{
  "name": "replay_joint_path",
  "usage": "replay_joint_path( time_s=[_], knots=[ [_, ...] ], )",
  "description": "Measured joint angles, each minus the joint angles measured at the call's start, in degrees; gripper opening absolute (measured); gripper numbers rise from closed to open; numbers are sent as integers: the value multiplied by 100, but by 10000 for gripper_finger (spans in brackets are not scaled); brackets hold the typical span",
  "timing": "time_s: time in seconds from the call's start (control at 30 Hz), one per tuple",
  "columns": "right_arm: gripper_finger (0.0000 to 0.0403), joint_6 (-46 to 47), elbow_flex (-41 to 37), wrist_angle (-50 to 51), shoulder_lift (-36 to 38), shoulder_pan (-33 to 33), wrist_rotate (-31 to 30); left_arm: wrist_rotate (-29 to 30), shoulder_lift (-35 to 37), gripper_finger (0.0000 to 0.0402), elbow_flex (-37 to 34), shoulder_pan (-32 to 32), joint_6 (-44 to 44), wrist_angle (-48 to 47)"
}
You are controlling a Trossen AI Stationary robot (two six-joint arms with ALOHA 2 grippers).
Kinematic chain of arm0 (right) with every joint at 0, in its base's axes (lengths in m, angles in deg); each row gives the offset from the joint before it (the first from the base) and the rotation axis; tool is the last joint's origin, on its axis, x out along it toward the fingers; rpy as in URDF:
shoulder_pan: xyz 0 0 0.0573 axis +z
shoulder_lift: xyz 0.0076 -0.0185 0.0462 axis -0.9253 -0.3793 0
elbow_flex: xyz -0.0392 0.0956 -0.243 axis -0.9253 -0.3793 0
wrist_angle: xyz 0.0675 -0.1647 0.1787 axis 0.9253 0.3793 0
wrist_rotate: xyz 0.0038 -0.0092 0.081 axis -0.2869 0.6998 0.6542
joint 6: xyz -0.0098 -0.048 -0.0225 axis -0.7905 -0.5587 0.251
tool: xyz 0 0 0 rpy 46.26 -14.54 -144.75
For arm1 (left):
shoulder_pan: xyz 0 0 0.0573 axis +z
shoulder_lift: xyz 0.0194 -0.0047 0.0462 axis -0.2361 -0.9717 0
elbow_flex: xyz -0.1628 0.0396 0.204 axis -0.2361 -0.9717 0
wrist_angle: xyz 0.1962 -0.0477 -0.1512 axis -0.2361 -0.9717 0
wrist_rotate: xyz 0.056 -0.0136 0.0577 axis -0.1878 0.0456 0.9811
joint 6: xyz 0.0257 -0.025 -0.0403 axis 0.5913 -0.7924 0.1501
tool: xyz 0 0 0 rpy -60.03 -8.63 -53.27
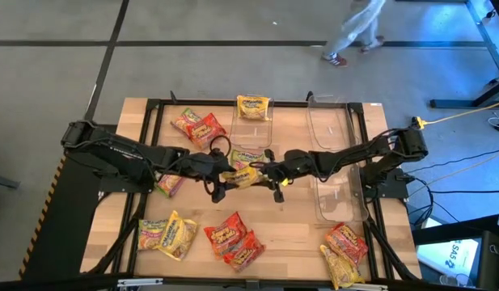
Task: Sort Maruchan noodles
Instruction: Put the yellow noodle pack into the top left transparent bin
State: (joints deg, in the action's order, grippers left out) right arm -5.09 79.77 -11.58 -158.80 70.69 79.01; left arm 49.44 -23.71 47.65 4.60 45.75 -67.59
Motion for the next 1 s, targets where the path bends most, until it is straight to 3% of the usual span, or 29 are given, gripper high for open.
replay_joint_path(
  time_s=[0.57,0.83,1.0],
  knots=[
    [96,-90,0,-514,-7,-1,-33,300,114,247,0,2,94,-156],
    [98,-179,5,-1039,-9,0,-138,199,406,250,4,-6,60,-146],
    [95,-345,116,-1022,-13,-2,-435,262,407,272,4,-18,63,-19]
  ],
)
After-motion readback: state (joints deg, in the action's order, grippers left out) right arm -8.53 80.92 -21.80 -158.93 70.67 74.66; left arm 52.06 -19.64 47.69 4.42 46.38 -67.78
